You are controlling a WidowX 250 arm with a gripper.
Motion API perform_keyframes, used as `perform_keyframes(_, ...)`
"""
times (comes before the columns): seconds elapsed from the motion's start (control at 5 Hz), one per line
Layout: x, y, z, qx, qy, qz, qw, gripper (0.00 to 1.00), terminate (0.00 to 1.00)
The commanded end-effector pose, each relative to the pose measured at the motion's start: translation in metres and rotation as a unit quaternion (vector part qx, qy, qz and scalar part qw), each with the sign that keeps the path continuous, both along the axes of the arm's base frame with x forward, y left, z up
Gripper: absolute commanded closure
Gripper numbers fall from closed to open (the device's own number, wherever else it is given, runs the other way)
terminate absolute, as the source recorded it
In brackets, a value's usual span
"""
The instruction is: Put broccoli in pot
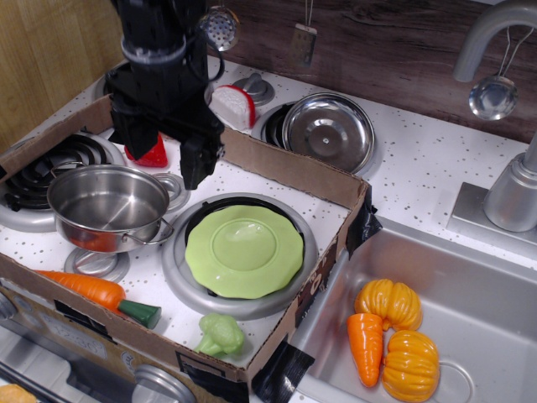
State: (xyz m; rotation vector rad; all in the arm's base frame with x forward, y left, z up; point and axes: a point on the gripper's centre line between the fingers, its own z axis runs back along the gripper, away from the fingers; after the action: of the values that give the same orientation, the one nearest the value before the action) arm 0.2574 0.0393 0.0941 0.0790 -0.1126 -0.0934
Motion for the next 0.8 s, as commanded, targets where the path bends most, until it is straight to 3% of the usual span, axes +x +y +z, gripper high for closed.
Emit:
perform_keyframes(0.0,-0.055,-0.015,0.009,-0.046,0.047,0.057,0.9962,0.0,0.0)
perform_keyframes(0.2,-0.079,-0.024,-0.02,-0.072,0.067,0.08,0.9919,0.0,0.0)
perform_keyframes(0.4,-0.087,-0.034,-0.035,-0.085,0.074,0.081,0.9903,0.0,0.0)
perform_keyframes(0.6,-0.084,-0.04,-0.037,-0.086,0.066,0.061,0.9923,0.0,0.0)
